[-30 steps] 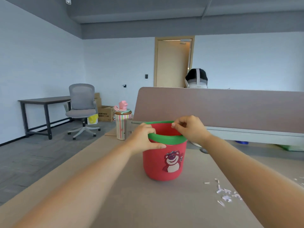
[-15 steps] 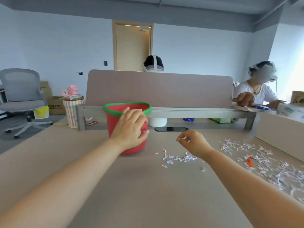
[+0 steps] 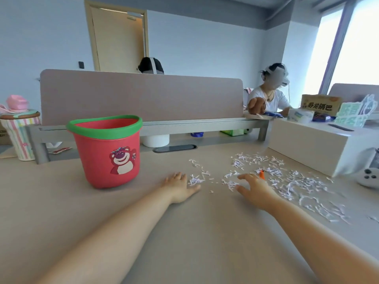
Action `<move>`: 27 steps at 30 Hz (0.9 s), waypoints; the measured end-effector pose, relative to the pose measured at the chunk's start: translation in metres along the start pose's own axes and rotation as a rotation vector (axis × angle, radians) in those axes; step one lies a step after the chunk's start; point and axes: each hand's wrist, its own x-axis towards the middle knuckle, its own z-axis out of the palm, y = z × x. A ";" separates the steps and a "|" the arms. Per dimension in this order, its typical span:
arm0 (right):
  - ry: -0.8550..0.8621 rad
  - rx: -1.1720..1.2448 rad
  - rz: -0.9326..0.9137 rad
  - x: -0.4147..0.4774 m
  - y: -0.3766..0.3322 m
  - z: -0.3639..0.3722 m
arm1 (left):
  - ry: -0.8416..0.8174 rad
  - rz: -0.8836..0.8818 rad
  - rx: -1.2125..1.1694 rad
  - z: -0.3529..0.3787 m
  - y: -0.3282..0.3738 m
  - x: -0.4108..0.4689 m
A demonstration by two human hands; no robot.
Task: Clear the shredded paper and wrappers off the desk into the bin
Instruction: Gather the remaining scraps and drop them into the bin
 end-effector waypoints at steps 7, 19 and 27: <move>0.098 -0.086 0.121 -0.014 0.045 -0.017 | -0.025 0.288 -0.081 0.011 0.069 0.010; -0.013 -0.220 0.400 -0.023 0.093 -0.022 | -0.042 0.266 0.026 0.025 0.102 0.034; 0.280 -0.036 0.248 -0.020 0.099 -0.042 | 0.076 0.316 0.022 0.026 0.132 0.051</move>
